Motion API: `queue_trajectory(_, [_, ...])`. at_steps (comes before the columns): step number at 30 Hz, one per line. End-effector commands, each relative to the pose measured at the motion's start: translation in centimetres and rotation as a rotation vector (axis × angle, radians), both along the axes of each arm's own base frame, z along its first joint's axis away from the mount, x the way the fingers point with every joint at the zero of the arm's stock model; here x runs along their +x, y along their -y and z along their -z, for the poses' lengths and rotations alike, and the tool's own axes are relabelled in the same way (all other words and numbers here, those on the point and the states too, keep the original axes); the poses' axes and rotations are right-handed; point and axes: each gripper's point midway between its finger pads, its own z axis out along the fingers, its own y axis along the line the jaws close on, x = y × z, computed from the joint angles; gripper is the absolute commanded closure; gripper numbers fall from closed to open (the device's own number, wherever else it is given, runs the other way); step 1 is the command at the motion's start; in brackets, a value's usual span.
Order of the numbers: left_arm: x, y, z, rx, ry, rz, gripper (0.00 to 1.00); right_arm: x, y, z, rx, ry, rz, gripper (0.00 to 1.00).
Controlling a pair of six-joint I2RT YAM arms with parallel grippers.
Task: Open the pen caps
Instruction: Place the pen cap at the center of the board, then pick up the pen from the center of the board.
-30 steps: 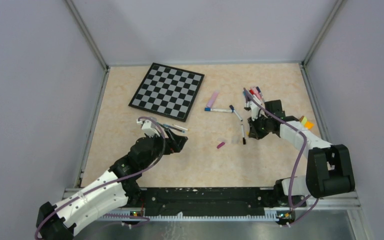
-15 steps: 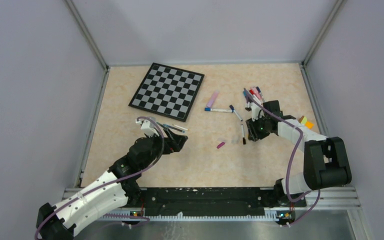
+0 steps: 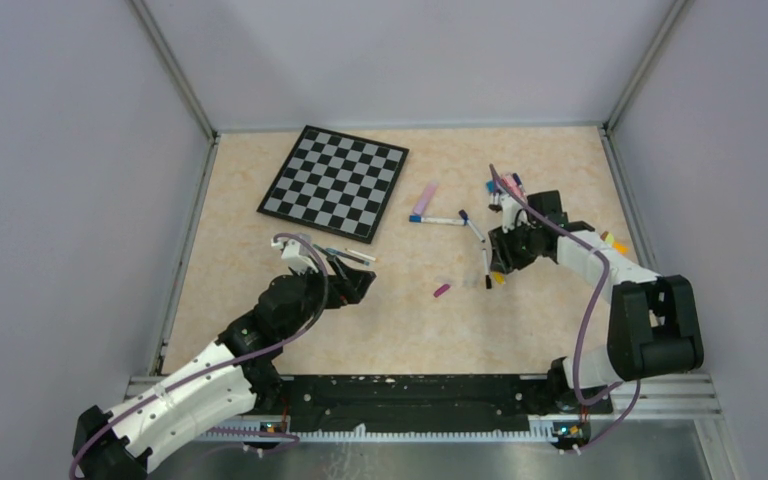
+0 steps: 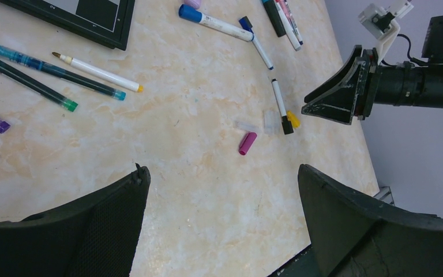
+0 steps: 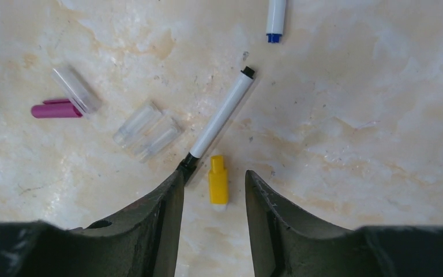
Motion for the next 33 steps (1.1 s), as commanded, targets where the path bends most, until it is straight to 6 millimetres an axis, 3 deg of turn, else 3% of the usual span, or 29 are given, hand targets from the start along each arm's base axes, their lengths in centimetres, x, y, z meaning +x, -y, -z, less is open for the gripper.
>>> queue_trajectory(1, [0.4,0.0,-1.1,-0.029,0.039,-0.012,0.01,2.3,-1.7,-3.5,0.107,0.064,0.032,0.58])
queue_trajectory(5, [0.4,0.1,-1.5,-0.034,0.044,-0.009,0.01,4.6,-0.7,-3.0,0.065,0.050,0.303,0.61])
queue_trajectory(8, [0.4,0.0,-1.6,-0.038,0.047,-0.010,0.01,5.3,-0.9,-2.6,-0.006,0.047,0.387,0.60])
queue_trajectory(13, [0.5,-0.1,-1.7,-0.031,0.052,-0.014,0.01,5.4,-2.4,-1.4,-0.040,-0.005,0.407,0.60])
queue_trajectory(17, [0.5,-0.2,-1.7,-0.026,0.051,-0.020,0.01,5.8,-1.6,-0.9,-0.112,0.001,0.433,0.62])
queue_trajectory(26, [0.5,-0.3,-1.3,-0.024,0.046,-0.024,0.01,4.5,-2.7,0.8,-0.107,-0.071,0.391,0.74])
queue_trajectory(33, [0.4,-0.4,-1.2,-0.031,0.046,-0.026,0.01,3.9,-3.2,1.7,-0.097,-0.112,0.378,0.76])
